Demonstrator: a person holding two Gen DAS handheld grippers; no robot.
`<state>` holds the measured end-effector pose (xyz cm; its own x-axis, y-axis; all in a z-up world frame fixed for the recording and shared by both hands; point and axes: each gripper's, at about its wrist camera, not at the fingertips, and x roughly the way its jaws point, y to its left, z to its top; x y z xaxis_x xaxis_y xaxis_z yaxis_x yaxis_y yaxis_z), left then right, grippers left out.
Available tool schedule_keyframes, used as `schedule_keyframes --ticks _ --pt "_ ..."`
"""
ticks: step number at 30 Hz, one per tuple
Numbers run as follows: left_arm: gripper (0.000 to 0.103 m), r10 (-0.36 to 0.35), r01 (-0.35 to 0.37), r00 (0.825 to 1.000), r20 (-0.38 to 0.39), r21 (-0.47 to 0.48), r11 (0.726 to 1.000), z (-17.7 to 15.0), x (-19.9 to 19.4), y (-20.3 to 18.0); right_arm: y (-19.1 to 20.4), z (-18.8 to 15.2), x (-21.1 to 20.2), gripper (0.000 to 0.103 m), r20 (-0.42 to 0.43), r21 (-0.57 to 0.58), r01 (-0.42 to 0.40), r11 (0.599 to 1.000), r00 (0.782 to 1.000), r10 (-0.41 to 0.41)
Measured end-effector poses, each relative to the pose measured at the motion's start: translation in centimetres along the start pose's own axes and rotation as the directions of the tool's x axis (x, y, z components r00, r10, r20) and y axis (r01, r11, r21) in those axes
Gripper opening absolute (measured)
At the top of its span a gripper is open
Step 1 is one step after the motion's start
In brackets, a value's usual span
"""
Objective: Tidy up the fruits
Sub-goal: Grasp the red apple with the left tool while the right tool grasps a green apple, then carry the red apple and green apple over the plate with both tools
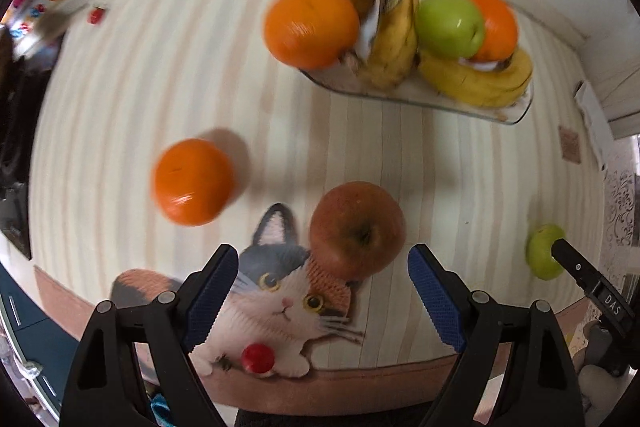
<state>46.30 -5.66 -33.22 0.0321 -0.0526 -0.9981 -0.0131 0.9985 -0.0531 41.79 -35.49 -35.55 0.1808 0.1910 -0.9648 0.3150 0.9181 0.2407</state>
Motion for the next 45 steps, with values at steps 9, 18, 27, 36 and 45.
schedule_keyframes --ticks 9,18,27,36,45 --pt "0.063 -0.029 0.032 0.997 -0.073 0.033 0.999 1.3 4.4 -2.1 0.3 0.7 2.7 0.065 -0.047 -0.026 0.008 1.0 0.999 -0.009" --pt "0.063 -0.03 0.034 0.998 -0.053 0.077 0.996 -1.4 4.3 -4.2 4.0 -1.3 3.7 0.065 -0.101 -0.106 -0.056 0.993 0.994 0.045" --pt "0.063 -0.021 0.026 0.998 -0.063 0.082 0.996 -0.9 4.9 -5.1 5.8 -1.5 4.5 0.065 -0.098 -0.152 -0.033 0.988 0.995 0.018" --pt "0.062 -0.076 0.077 0.997 -0.015 0.074 0.994 0.5 2.0 -4.5 5.5 -0.3 2.0 0.065 -0.069 -0.093 -0.108 0.99 0.992 0.101" --pt "0.062 -0.153 0.149 0.984 0.089 0.056 0.987 7.2 -5.1 -2.9 9.1 7.2 -3.5 0.065 0.031 -0.111 -0.243 0.964 0.968 0.248"
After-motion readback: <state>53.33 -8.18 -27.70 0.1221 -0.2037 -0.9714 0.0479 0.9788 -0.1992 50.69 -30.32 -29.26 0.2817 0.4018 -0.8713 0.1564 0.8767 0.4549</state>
